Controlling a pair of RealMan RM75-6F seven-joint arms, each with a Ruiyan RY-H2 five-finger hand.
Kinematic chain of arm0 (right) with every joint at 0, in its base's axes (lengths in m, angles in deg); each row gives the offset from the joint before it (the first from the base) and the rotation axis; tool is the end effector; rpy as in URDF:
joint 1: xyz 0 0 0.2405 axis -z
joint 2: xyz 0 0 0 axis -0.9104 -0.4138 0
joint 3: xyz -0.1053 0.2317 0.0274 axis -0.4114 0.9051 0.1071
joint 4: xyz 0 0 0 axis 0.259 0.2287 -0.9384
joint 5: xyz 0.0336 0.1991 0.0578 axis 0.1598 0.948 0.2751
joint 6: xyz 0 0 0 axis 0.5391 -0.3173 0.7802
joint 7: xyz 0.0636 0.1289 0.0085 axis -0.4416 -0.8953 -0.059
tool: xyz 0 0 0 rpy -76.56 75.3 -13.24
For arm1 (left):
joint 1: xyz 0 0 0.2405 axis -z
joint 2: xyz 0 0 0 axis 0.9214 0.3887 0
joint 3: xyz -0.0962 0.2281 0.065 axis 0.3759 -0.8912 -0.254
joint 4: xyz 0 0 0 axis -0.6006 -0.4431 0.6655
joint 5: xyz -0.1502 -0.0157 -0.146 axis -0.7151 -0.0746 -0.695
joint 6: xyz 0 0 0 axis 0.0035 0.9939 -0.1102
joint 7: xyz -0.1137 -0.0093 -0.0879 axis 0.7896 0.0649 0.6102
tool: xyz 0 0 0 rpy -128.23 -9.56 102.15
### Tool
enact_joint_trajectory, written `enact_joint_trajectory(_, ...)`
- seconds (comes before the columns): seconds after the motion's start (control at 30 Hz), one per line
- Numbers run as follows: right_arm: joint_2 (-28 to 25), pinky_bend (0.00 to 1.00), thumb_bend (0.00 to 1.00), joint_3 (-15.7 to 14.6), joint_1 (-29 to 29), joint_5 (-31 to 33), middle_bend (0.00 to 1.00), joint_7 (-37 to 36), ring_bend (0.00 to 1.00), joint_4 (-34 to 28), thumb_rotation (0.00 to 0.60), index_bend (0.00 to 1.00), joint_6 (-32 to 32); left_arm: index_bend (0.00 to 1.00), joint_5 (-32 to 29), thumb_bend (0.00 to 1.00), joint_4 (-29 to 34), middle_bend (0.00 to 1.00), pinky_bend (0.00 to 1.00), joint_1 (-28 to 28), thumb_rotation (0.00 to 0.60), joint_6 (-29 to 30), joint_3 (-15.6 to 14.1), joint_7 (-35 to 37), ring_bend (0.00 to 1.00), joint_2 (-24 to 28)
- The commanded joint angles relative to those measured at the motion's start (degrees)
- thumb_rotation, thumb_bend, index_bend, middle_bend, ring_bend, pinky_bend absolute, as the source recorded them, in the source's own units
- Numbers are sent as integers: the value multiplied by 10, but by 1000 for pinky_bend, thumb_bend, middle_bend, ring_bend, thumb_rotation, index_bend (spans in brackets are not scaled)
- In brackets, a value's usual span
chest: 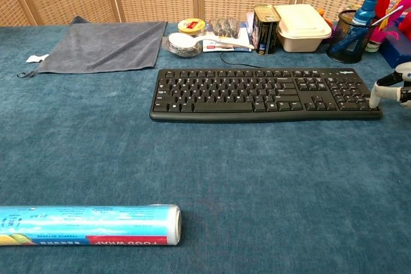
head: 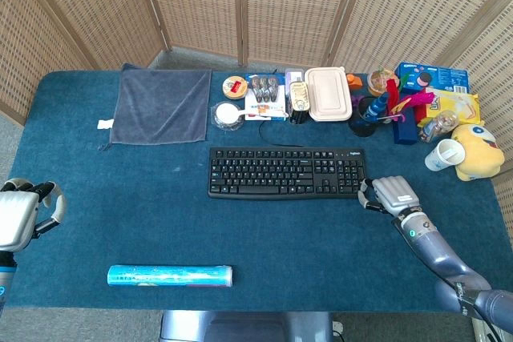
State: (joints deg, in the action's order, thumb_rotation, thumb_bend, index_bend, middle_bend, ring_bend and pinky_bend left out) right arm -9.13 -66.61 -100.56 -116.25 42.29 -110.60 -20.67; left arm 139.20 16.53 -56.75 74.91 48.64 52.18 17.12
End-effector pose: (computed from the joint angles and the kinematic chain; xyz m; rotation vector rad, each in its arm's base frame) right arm -0.2915 -0.3376 0.0552 1.8260 -1.0843 0.5200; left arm -0.2664 0.2119 0.1722 -1.4598 -0.7617 -0.7805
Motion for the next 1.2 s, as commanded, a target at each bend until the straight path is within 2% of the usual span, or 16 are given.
enact_joint_trajectory(0.03, -3, 838, 584, 1, -1, 0, 950, 2, 1000, -4, 0, 320, -3, 458, -1, 460, -3, 584, 296, 0, 0, 0, 0, 2, 529, -1)
enact_joint_trajectory(0.23, -40, 836, 584, 9, 2, -3, 929, 11, 1000, -57, 0, 317, -30, 458, 0, 461, -6, 584, 296, 1, 0, 0, -1, 6, 529, -6)
enact_joint_trajectory(0.43, -87, 804, 580, 18, 31, -1, 807, 18, 990, -135, 0, 263, -95, 458, 11, 460, -7, 584, 296, -10, 0, 12, -12, 7, 529, -14)
enact_joint_trajectory(0.63, -107, 731, 569, 15, 83, -12, 658, 0, 786, -191, 0, 244, -181, 458, 21, 460, -9, 584, 297, -30, 0, 29, -30, 16, 529, -22)
enact_joint_trajectory(0.73, -107, 635, 563, 8, 109, -25, 588, -15, 666, -200, 0, 244, -219, 458, 25, 461, -13, 584, 296, -41, 0, 37, -38, 23, 529, -26)
enact_joint_trajectory(0.8, -106, 538, 560, 3, 129, -33, 537, -22, 587, -207, 0, 243, -247, 458, 26, 461, -16, 584, 296, -49, 0, 41, -43, 28, 529, -29)
enact_joint_trajectory(0.87, -104, 485, 557, -2, 146, -42, 511, -24, 539, -213, 0, 243, -272, 457, 27, 461, -20, 583, 296, -55, 0, 45, -48, 32, 529, -34)
enact_joint_trajectory(1.2, -90, 461, 550, -14, 203, -81, 487, -18, 499, -220, 0, 243, -365, 457, 27, 460, -37, 584, 296, -74, 0, 58, -55, 49, 529, -52)
